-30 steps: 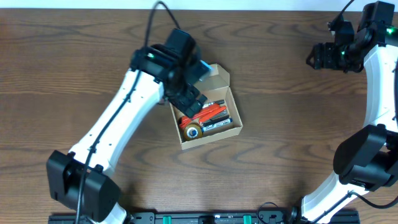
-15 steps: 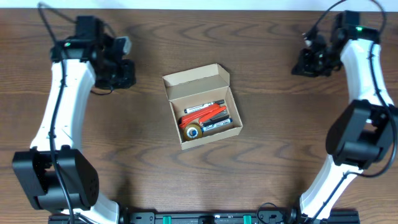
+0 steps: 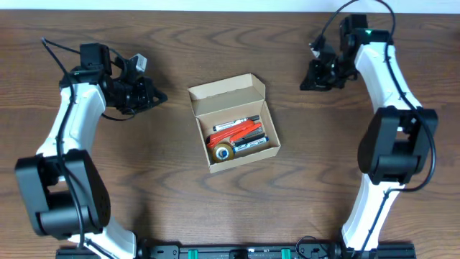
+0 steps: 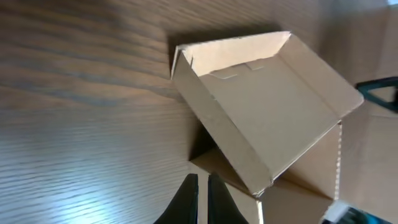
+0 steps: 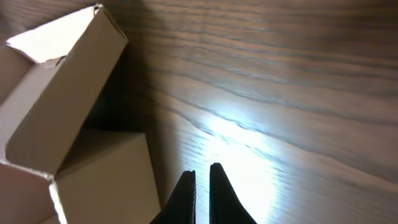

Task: Pack container
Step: 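Raise the left gripper out of the box and withdraw left, then move both grippers to the box's left and right lid flaps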

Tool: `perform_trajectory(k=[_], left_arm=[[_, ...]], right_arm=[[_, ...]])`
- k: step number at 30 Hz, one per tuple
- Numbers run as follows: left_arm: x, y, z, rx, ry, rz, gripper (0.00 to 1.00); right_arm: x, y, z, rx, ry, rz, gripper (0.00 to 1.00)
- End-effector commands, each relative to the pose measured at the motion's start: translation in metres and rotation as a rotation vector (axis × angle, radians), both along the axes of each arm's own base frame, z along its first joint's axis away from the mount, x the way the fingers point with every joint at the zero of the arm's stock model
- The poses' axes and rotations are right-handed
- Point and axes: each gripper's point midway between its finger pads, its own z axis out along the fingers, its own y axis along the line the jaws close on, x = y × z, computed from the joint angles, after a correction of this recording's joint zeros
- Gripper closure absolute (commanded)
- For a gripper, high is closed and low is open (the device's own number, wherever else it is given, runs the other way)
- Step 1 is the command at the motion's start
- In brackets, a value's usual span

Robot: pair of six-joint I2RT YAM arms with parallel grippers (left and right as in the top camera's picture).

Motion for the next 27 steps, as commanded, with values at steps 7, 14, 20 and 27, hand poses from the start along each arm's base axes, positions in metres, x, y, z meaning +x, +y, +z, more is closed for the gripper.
perform_trajectory(k=[7,14,20,27], left_arm=[[-0.008,-0.012,-0.050,-0.117,0.184,0.010,0.94],[-0.010,-0.017,-0.076,-0.167,0.246,0.006,0.94],[-0.005,-0.021,-0.087,-0.218,0.274,0.028,0.94],[0.004,-0.025,-0.085,-0.270,0.269,0.055,0.94]], right_arm=[[-0.003,0.017,-0.043,0.075,0.110,-0.018,0.99],[-0.003,0.026,-0.065,0.112,0.144,-0.009,0.99],[0.000,0.039,-0.066,0.124,0.141,-0.016,0.99],[0.010,0.055,-0.065,0.141,0.156,-0.102,0.99]])
